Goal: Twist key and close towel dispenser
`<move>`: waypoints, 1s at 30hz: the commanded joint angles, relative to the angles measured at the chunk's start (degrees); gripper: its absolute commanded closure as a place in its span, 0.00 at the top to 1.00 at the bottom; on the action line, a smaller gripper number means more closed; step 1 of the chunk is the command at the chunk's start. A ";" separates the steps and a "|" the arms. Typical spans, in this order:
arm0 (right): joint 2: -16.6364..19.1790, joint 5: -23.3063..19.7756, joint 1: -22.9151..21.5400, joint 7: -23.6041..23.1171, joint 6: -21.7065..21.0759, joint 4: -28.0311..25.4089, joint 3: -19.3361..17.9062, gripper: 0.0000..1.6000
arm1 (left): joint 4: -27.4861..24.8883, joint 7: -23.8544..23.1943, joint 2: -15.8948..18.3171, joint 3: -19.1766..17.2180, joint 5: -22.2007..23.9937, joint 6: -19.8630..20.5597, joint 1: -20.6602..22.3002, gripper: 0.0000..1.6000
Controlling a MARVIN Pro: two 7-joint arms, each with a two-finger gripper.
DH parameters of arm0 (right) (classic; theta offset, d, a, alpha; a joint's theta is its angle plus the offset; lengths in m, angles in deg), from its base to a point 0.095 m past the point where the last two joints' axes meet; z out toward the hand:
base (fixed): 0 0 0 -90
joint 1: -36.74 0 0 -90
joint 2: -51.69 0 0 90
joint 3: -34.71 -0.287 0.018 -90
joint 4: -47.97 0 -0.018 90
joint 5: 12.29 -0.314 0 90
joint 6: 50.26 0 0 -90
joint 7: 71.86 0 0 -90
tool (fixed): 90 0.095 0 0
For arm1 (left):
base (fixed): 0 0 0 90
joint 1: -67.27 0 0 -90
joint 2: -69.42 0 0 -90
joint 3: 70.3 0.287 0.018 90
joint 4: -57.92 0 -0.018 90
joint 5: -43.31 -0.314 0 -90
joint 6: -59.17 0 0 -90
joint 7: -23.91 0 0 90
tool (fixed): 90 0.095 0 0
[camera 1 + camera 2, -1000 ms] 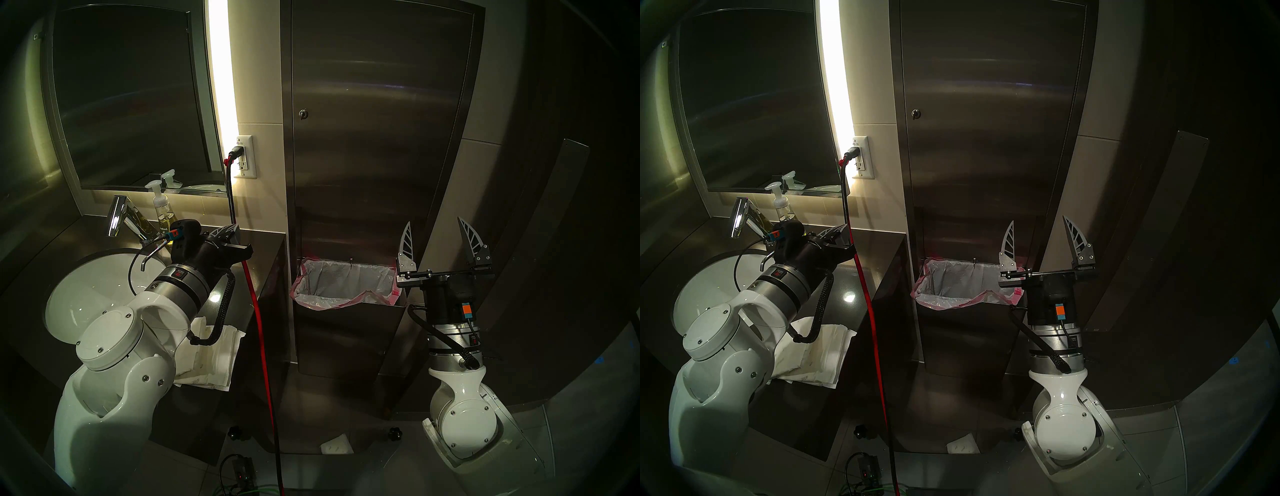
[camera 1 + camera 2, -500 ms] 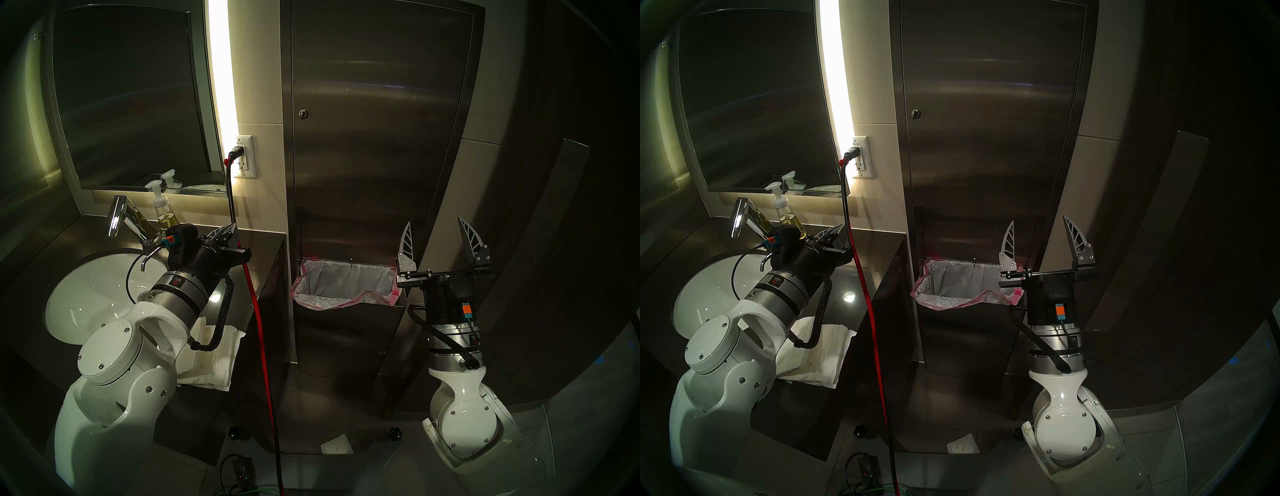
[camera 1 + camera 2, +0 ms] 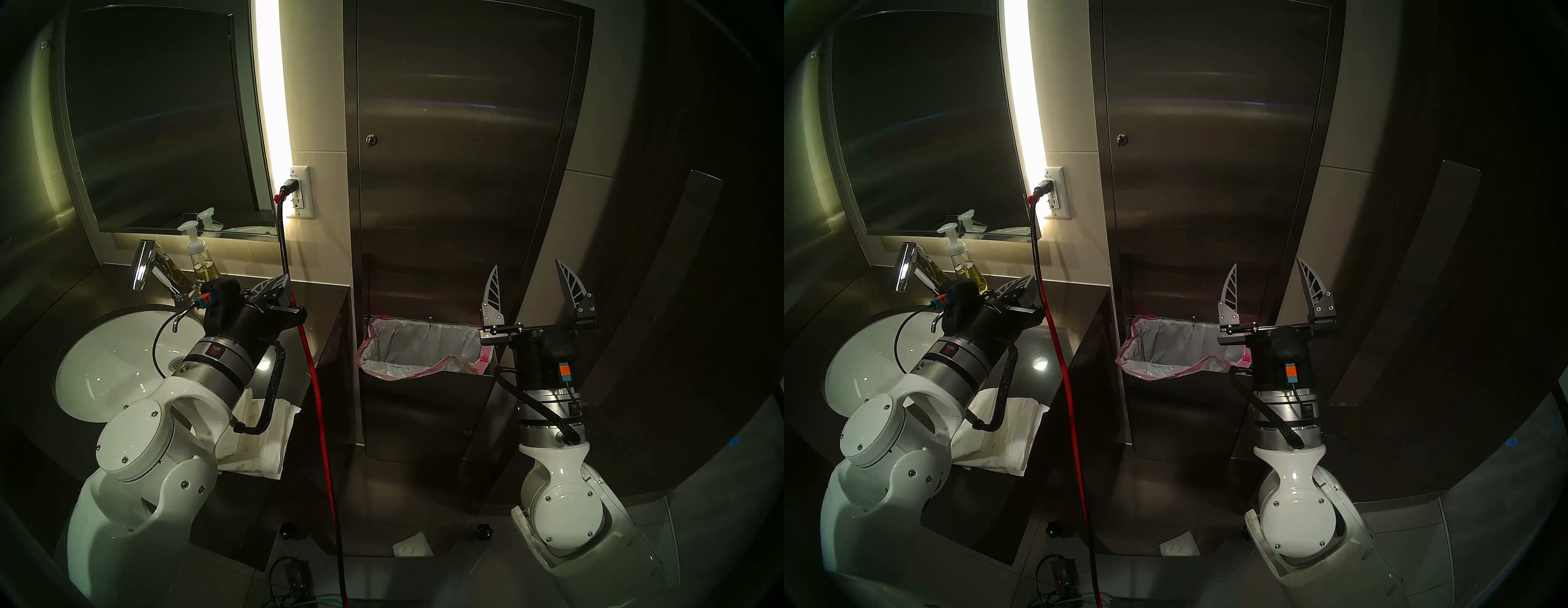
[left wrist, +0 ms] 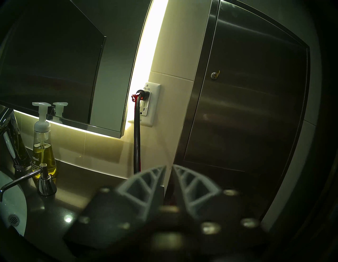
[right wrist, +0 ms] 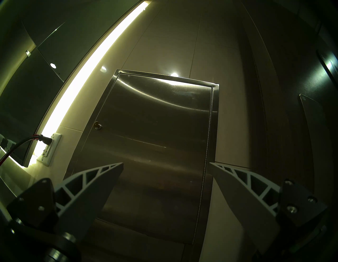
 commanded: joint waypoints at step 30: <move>-12.47 -1.78 -17.23 -9.22 -8.03 3.44 5.42 1.00 | -0.69 -4.20 0.83 -2.43 1.96 -3.26 -0.79 1.00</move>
